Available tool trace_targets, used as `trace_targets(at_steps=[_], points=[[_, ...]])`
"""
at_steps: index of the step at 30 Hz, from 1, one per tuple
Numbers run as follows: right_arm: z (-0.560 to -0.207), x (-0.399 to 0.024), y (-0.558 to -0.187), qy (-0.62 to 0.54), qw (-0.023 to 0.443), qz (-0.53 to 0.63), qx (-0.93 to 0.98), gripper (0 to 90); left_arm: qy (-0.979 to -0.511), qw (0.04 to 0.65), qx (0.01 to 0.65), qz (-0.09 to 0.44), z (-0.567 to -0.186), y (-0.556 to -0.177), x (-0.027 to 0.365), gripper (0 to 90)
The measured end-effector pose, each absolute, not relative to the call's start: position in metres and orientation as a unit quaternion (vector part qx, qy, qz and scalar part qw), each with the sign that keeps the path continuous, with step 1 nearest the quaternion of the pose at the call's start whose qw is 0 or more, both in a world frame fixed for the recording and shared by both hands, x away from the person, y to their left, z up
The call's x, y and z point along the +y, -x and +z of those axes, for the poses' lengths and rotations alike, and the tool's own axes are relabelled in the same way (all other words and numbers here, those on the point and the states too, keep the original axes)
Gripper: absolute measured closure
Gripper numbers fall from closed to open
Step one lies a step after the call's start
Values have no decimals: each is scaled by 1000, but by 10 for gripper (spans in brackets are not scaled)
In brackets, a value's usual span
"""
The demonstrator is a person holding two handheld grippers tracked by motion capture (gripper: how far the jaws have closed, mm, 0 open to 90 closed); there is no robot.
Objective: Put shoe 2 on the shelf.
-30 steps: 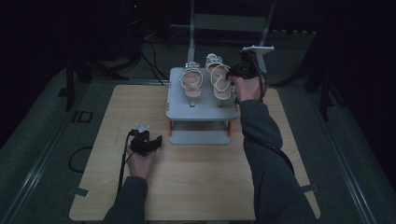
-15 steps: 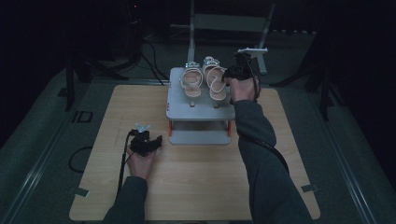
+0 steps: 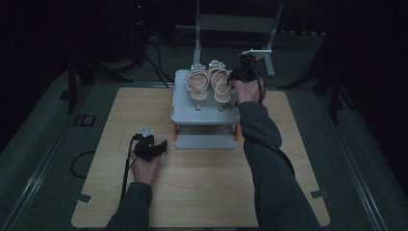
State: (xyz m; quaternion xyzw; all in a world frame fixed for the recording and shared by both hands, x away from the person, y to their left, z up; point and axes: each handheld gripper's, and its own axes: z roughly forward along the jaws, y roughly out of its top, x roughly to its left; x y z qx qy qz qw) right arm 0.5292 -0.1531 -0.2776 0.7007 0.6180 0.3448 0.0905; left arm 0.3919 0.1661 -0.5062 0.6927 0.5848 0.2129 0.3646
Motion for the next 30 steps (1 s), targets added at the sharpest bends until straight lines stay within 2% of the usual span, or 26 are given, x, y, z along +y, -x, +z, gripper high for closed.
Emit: trace_targets(at_steps=[30], points=[[-281, -149, -540, -698, 80, 311, 640, 820, -690, 367, 587, 212, -506, -392, 166, 416]])
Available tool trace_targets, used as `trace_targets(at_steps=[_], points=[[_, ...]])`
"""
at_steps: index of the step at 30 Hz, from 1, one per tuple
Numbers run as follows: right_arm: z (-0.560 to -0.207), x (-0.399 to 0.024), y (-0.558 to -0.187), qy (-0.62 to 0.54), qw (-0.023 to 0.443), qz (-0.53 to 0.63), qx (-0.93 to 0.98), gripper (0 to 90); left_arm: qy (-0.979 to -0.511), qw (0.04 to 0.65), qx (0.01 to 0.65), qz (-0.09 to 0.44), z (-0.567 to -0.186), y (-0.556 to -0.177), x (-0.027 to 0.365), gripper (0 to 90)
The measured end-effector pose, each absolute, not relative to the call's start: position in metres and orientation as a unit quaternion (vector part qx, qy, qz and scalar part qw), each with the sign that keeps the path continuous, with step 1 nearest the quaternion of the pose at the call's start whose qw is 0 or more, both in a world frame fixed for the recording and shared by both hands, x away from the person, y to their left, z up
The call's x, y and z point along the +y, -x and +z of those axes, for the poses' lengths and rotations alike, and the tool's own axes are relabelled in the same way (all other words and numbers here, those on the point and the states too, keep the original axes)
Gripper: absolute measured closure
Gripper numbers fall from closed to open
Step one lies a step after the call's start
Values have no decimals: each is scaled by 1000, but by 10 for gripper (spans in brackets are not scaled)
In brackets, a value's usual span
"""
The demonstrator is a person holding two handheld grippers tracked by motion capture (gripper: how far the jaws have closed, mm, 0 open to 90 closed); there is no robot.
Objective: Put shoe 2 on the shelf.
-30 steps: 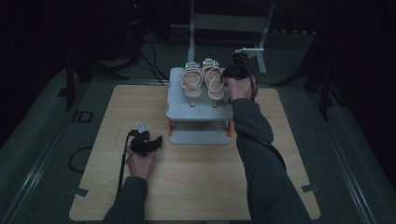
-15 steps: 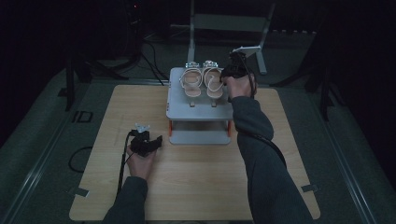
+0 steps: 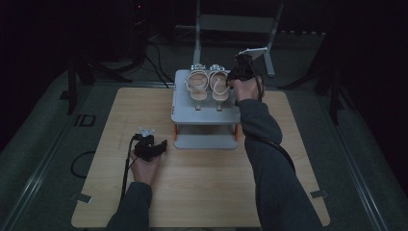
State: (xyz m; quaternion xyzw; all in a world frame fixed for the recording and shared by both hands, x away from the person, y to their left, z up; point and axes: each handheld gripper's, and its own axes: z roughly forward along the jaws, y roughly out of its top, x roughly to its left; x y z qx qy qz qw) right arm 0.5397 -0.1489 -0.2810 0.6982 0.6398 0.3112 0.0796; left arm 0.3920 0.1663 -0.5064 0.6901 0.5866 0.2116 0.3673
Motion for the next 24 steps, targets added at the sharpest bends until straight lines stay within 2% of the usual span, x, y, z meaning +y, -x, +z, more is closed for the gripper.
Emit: trace_targets(at_steps=[7, 13, 15, 24], points=[[-283, -150, -541, -696, 75, 314, 641, 806, -690, 367, 587, 211, -506, -392, 166, 416], [-283, -152, -541, -688, 75, 329, 643, 688, -690, 367, 587, 211, -506, -392, 166, 416], [-282, -152, -540, -677, 74, 340, 649, 618, -690, 367, 587, 211, -506, -392, 166, 415], [-268, -151, -534, -658, 90, 356, 658, 551, -690, 368, 587, 211, -506, -392, 166, 415]])
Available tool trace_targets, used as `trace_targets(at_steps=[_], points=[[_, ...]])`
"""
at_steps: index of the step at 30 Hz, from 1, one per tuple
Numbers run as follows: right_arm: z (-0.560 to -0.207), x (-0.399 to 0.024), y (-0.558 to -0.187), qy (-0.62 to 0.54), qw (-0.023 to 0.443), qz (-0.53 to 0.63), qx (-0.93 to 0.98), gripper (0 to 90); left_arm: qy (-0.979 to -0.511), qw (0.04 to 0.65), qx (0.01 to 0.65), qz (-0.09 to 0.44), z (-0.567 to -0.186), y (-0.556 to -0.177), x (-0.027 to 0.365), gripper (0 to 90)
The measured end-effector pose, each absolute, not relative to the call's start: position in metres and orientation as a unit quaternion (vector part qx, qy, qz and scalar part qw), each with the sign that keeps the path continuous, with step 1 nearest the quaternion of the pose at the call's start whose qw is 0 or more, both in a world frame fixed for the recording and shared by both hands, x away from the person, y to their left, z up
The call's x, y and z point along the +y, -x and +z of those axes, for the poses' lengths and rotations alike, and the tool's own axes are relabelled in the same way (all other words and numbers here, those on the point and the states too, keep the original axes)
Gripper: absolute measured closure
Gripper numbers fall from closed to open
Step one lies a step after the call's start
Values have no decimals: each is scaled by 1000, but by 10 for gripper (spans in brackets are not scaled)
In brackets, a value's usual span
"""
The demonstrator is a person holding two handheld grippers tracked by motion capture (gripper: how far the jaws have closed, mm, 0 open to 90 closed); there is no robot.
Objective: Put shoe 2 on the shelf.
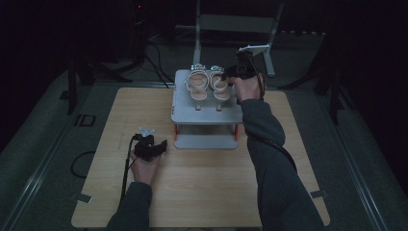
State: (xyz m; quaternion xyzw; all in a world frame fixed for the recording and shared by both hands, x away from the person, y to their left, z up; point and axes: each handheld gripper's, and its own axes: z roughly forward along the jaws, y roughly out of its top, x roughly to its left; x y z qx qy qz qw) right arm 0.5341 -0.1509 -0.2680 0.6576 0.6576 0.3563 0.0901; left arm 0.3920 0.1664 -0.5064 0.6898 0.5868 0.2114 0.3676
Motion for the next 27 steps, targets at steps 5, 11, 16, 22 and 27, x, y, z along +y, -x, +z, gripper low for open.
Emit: trace_targets(at_steps=[5, 11, 16, 22, 27], points=[[-257, -153, -527, -645, 114, 385, 651, 560, -690, 367, 587, 212, -506, -392, 166, 416], [-246, -154, -520, -628, 127, 413, 648, 562, -690, 368, 587, 211, -506, -392, 166, 415], [-243, -160, -517, -624, 132, 420, 645, 570, -690, 367, 587, 211, -506, -392, 166, 416], [-246, -179, -512, -627, 137, 433, 633, 579, -690, 367, 587, 212, -506, -392, 166, 416], [-253, -198, -506, -632, 135, 443, 621, 582, -689, 367, 587, 213, -506, -392, 166, 415]])
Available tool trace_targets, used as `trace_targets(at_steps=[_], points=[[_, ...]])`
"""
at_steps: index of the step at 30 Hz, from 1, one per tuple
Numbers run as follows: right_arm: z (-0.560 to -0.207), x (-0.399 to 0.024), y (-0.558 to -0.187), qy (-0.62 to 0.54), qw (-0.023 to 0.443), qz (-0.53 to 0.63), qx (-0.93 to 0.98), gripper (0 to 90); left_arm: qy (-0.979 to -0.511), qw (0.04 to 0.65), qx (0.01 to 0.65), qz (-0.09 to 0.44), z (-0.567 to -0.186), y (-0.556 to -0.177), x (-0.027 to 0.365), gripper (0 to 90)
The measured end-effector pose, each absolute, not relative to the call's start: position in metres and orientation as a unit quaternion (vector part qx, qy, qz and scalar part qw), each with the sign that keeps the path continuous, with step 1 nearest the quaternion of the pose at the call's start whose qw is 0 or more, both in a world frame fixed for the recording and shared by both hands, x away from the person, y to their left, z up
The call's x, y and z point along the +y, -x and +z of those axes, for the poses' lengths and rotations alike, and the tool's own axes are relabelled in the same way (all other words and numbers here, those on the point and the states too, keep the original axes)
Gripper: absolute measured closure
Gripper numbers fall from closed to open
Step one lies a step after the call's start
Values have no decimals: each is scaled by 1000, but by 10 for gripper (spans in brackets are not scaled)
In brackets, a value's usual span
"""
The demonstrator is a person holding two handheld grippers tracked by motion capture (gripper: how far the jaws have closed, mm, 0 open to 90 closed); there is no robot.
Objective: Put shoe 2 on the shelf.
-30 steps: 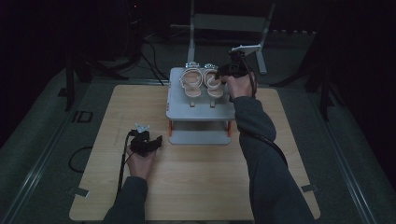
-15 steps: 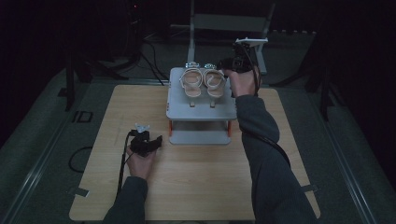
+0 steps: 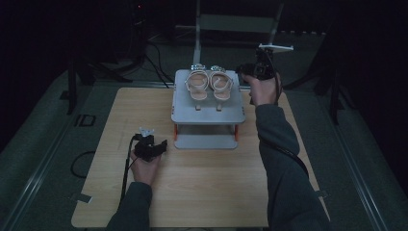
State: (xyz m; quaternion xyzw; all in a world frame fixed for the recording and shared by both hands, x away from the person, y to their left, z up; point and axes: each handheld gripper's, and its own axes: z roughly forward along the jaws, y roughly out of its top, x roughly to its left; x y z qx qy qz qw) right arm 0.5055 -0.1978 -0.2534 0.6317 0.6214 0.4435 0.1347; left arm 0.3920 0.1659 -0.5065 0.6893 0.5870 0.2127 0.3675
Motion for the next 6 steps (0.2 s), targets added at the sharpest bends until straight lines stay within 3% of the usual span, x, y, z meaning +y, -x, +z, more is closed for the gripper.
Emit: trace_targets(at_steps=[6], points=[[-266, -219, -494, -628, 143, 453, 616, 580, -689, 368, 587, 213, -506, -392, 166, 415]])
